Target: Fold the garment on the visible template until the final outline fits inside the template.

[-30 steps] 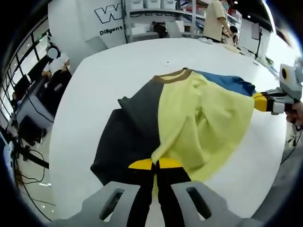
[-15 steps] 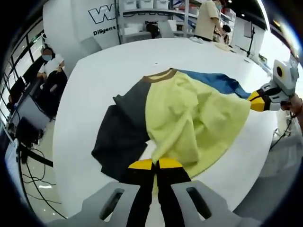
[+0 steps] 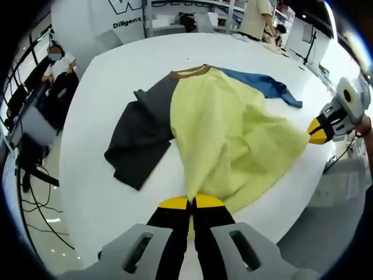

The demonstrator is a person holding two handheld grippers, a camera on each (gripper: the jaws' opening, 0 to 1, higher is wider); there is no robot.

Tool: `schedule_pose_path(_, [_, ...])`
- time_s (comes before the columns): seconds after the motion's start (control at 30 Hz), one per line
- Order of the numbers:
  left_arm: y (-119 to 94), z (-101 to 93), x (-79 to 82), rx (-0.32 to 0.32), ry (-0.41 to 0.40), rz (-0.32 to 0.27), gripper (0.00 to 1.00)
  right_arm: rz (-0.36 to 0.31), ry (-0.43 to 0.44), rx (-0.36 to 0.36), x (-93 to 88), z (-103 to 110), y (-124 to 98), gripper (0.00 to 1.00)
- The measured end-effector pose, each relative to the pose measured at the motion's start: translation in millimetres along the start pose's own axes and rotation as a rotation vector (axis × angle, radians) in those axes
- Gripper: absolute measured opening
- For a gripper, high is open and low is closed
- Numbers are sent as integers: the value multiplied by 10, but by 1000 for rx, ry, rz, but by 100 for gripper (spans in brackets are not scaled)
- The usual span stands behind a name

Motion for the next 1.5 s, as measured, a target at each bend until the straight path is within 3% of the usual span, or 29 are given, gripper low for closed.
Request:
schedule_pose_path(0.2, [86,67,-132,30,0,42,1,7,4,29,-56,116,125,0])
schedule_pose_path(0.67, [206,76,-214,26,-5,46,1,71,0,35,-152,208,415,0])
schedule_pose_path(1.27, [363,144,-312,83,-50,40,1,101,-4,11,-232,240,541,0])
schedule_pose_path(1.4, [366,153,-333,111,-30,43,6,57,73,0,-229,240,505,0])
schedule_pose_path(1.5, [337,159,-342,109,-41,32,16,-19,118,3,-180,251,405,15])
Point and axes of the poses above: the point that each gripper's makers call its tool centre point, and the gripper's own axes: y roughly forward along the fingers, z roughly to its left, x roughly out of its top, the point moved 9 cm from there along -y, roughly backward along the fingers, and after that the axes turned 3 degrees about z, right-handed, at the moved point
